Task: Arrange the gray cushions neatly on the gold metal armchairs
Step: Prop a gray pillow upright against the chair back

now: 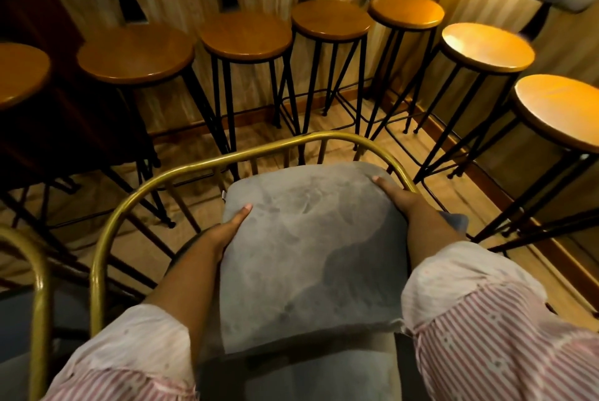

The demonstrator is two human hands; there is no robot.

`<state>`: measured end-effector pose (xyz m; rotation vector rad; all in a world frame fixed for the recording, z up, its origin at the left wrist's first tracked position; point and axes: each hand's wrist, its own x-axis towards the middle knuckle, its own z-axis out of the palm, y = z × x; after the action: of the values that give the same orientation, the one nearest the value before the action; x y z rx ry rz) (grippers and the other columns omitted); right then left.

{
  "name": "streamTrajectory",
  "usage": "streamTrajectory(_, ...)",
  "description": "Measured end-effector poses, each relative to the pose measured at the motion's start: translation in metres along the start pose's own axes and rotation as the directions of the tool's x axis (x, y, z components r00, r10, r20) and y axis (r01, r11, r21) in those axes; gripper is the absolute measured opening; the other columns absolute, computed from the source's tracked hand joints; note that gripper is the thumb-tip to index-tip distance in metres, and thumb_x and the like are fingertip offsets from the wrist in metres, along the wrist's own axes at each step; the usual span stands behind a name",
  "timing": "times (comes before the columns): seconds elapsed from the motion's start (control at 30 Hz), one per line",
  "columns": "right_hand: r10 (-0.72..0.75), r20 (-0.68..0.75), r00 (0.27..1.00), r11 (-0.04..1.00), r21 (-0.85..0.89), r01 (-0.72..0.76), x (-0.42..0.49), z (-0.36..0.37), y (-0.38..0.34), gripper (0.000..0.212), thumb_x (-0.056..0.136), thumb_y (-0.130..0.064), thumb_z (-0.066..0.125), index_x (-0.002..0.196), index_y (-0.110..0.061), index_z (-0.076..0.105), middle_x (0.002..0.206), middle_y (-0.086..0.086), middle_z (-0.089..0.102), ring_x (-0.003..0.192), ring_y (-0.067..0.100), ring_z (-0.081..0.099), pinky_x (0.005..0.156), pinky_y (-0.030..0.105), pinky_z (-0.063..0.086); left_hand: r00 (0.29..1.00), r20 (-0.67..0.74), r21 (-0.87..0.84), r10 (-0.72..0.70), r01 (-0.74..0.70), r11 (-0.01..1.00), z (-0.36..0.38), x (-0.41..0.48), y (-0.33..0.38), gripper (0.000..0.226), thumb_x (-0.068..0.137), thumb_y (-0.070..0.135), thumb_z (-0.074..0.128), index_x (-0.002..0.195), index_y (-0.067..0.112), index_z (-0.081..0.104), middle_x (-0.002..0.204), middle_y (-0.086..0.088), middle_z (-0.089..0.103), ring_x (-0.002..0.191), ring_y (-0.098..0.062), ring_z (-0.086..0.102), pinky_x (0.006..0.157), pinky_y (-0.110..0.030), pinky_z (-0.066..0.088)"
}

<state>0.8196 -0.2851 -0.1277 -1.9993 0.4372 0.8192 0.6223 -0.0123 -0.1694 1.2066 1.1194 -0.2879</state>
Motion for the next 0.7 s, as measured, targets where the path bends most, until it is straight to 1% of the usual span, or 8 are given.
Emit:
streamTrajectory(0.1,-0.034,0.02,0.999,0.999,0.031,0.034,-0.012,-0.01,0.01,0.115,0.055,-0.074,0.072,0.145,-0.014,0.035,0.15,0.015,0.039,0.129,0.04,0.044,0.108,0.051,0.037,0.996,-0.046,-0.032,0.083,-0.084,0.996,0.003,-0.017,-0.009,0.103,0.061,0.064,0.071,0.144,0.013,0.037,0.143,-0.016,0.048,0.124,-0.038,0.05,0.105,-0.05,0.041)
streamTrajectory(0.17,-0.048,0.007,0.999,0.996,0.069,0.048,-0.022,-0.018,0.013,0.123,0.042,-0.078,0.074,0.141,-0.013,0.042,0.145,0.015,0.046,0.122,0.039,0.051,0.103,0.049,0.042,0.985,-0.072,-0.076,0.159,-0.164,0.983,0.006,-0.032,-0.011,0.097,0.064,0.058,0.073,0.143,0.014,0.038,0.142,-0.014,0.049,0.123,-0.036,0.052,0.099,-0.043,0.045)
streamTrajectory(0.27,-0.126,-0.025,0.992,0.985,0.115,0.128,-0.063,-0.026,0.006,0.099,0.069,-0.065,0.069,0.143,-0.008,0.037,0.148,0.016,0.042,0.128,0.038,0.046,0.1,0.045,0.039,0.954,-0.163,-0.123,0.252,-0.273,0.954,0.008,-0.057,-0.007,0.085,0.072,0.049,0.073,0.141,0.012,0.041,0.14,-0.014,0.051,0.123,-0.036,0.053,0.093,-0.042,0.046)
streamTrajectory(0.33,-0.183,-0.051,0.982,0.972,0.142,0.189,-0.082,-0.036,0.004,0.094,0.074,-0.06,0.067,0.144,-0.007,0.035,0.148,0.016,0.041,0.128,0.038,0.045,0.096,0.044,0.04,0.916,-0.196,-0.144,0.35,-0.38,0.914,0.006,-0.081,-0.002,0.082,0.073,0.044,0.074,0.14,0.011,0.042,0.138,-0.013,0.053,0.12,-0.034,0.055,0.087,-0.04,0.048)
streamTrajectory(0.43,-0.308,-0.073,0.949,0.93,0.186,0.316,-0.123,-0.047,0.002,0.091,0.071,-0.061,0.07,0.141,-0.011,0.041,0.141,0.013,0.049,0.12,0.036,0.052,0.083,0.039,0.04,0.846,-0.233,-0.151,0.48,-0.519,0.841,-0.001,-0.128,-0.001,0.077,0.075,0.042,0.073,0.139,0.012,0.043,0.129,-0.007,0.057,0.107,-0.026,0.058,0.085,-0.035,0.047)
streamTrajectory(0.53,-0.42,-0.092,0.903,0.872,0.236,0.429,-0.173,-0.051,0.001,0.09,0.064,-0.065,0.072,0.135,-0.016,0.048,0.126,0.003,0.057,0.112,0.03,0.057,0.083,0.037,0.044,0.79,-0.27,-0.182,0.551,-0.604,0.776,-0.017,-0.182,-0.011,0.098,0.057,0.059,0.079,0.138,0.016,0.046,0.13,-0.005,0.059,0.107,-0.025,0.061,0.092,-0.041,0.051)
streamTrajectory(0.63,-0.515,-0.085,0.853,0.816,0.254,0.519,-0.216,-0.045,0.004,0.101,0.051,-0.074,0.072,0.133,-0.019,0.051,0.123,0.0,0.061,0.109,0.028,0.06,0.093,0.041,0.049,0.714,-0.338,-0.162,0.613,-0.686,0.709,-0.04,-0.234,-0.029,0.08,0.073,0.047,0.073,0.14,0.014,0.043,0.133,-0.007,0.057,0.112,-0.028,0.059,0.088,-0.038,0.049)
streamTrajectory(0.7,-0.575,-0.044,0.817,0.776,0.284,0.562,-0.243,-0.033,0.013,0.099,0.053,-0.071,0.074,0.133,-0.018,0.05,0.121,-0.001,0.06,0.107,0.026,0.06,0.095,0.044,0.05,0.687,-0.398,-0.158,0.608,-0.705,0.692,-0.058,-0.267,-0.047,0.075,0.078,0.042,0.07,0.142,0.016,0.039,0.136,-0.009,0.054,0.116,-0.03,0.057,0.087,-0.038,0.048)
